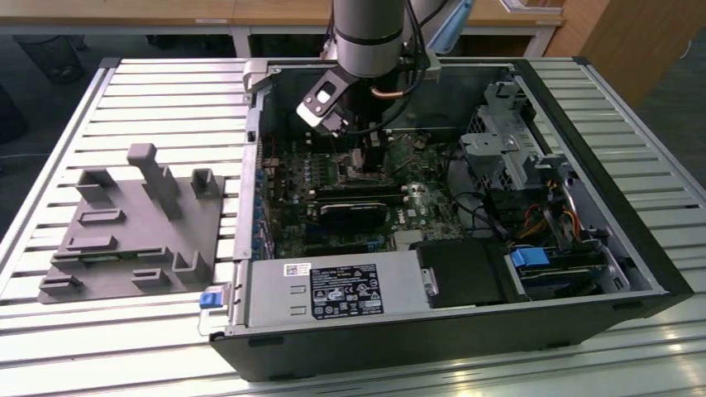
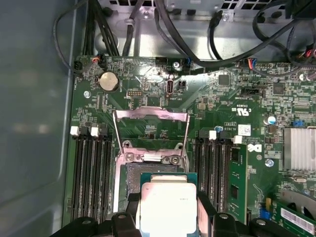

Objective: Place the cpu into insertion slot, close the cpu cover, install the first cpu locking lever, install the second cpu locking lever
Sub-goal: 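Place the cpu into insertion slot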

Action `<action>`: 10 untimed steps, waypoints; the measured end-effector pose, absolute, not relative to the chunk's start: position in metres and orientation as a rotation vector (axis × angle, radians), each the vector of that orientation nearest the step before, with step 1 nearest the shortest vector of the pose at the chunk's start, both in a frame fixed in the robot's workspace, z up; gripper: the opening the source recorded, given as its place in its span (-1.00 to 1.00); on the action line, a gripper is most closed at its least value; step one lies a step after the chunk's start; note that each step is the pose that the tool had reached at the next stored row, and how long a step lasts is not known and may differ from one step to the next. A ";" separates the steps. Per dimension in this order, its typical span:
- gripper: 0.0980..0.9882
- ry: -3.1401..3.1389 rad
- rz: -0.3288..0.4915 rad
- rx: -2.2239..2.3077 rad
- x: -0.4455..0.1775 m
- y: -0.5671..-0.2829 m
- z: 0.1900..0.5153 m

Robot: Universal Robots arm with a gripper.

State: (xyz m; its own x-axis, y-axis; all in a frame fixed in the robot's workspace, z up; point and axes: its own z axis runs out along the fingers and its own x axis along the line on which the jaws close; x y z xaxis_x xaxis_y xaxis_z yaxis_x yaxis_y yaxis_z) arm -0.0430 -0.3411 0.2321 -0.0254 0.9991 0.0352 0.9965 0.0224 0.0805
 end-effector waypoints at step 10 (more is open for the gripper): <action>-0.01 2.221 0.126 2.173 -0.045 -0.333 0.216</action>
